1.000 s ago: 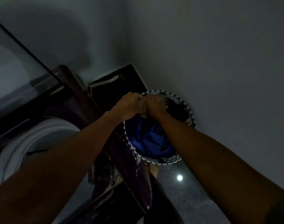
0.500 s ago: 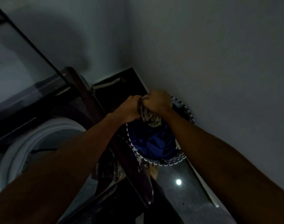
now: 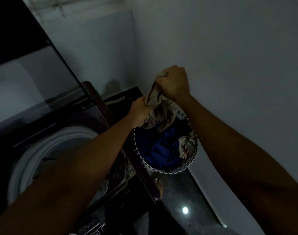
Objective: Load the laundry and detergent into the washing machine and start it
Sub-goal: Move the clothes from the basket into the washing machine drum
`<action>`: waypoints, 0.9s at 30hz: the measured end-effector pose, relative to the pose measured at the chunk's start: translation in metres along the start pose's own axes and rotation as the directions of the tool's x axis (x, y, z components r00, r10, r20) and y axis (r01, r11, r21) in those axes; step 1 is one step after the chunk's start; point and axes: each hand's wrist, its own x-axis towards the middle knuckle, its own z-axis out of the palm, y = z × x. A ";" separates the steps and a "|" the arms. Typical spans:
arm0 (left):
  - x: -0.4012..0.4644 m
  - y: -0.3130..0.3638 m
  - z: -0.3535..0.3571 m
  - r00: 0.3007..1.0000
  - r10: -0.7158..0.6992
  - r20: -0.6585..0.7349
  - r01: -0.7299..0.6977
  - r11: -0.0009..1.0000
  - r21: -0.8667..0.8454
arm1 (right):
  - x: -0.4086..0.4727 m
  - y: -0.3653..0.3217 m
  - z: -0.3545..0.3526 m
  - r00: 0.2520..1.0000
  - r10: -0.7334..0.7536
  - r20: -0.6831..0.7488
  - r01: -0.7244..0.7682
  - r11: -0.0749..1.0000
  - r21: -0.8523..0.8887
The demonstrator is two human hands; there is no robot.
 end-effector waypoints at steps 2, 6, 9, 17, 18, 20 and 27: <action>-0.006 0.008 -0.004 0.999 0.020 -0.050 -0.023 0.997 -0.079 | -0.005 -0.002 -0.009 1.000 0.025 0.014 -0.026 0.999 0.046; -0.019 0.032 -0.005 0.991 -0.116 -0.072 0.081 0.925 -0.372 | -0.021 0.004 -0.011 0.978 0.144 0.148 -0.169 0.971 0.171; -0.026 0.043 -0.002 0.981 -0.178 -0.075 0.118 0.859 -0.498 | -0.039 0.011 -0.003 0.925 0.286 0.250 -0.354 0.888 0.292; -0.044 0.049 -0.018 0.975 -0.178 -0.132 0.049 0.755 -0.653 | -0.066 0.023 -0.006 0.722 0.300 0.623 -0.656 0.583 0.480; -0.047 0.050 -0.022 0.975 -0.163 -0.148 0.028 0.759 -0.650 | -0.066 0.023 -0.003 0.699 0.288 0.654 -0.685 0.533 0.497; -0.056 0.051 -0.030 0.975 -0.140 -0.175 -0.006 0.766 -0.643 | -0.069 0.012 0.002 0.695 0.246 0.676 -0.699 0.454 0.553; -0.093 0.024 -0.090 0.899 -0.019 -0.437 -0.182 0.893 -0.412 | -0.075 -0.051 0.041 0.689 0.165 0.706 -0.691 0.444 0.570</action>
